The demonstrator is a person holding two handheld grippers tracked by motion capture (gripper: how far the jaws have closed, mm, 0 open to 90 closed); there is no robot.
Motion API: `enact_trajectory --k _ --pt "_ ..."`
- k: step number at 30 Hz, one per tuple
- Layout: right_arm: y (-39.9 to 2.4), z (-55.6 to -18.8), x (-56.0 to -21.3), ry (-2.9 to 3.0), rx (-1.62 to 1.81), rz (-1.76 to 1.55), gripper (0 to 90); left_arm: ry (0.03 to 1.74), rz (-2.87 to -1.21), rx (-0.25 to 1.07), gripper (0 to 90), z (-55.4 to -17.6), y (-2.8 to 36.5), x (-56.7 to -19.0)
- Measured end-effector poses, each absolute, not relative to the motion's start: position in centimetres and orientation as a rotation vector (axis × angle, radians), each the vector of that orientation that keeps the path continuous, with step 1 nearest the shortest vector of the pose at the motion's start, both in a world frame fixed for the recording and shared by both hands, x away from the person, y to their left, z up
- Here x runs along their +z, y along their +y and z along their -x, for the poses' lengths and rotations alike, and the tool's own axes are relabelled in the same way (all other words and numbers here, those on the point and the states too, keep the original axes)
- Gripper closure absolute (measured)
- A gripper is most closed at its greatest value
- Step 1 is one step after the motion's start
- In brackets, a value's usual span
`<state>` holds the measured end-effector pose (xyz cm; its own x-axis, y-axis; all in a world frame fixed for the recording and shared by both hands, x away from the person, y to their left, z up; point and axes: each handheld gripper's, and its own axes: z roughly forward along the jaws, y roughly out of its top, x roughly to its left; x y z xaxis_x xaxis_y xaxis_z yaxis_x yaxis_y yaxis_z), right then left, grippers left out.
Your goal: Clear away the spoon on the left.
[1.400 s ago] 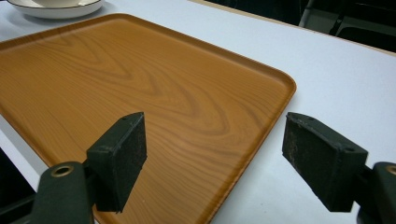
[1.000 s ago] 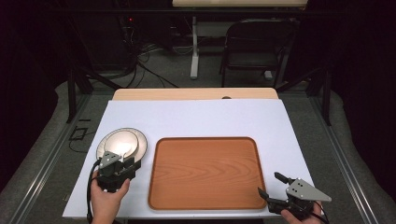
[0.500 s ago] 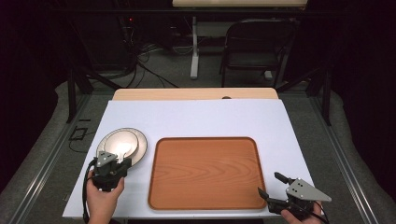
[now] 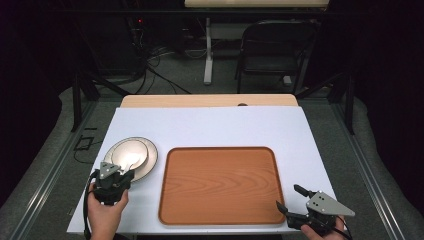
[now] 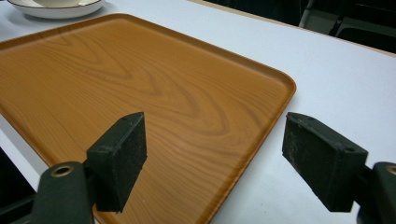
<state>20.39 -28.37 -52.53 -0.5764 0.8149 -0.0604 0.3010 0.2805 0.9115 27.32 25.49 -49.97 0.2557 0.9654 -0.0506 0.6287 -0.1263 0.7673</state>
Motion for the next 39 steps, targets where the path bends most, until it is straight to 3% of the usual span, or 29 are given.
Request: enact_trajectory --k 23,39 --pt "-28.4 -20.4 -52.5 2.025 1.266 -1.0 21.4 1.576 -1.76 0.747 90.0 -29.0 30.2 -49.9" --pt "-28.3 -20.4 -52.5 2.026 1.268 -1.001 21.4 1.622 -1.7 0.755 90.0 -31.5 31.8 -49.7"
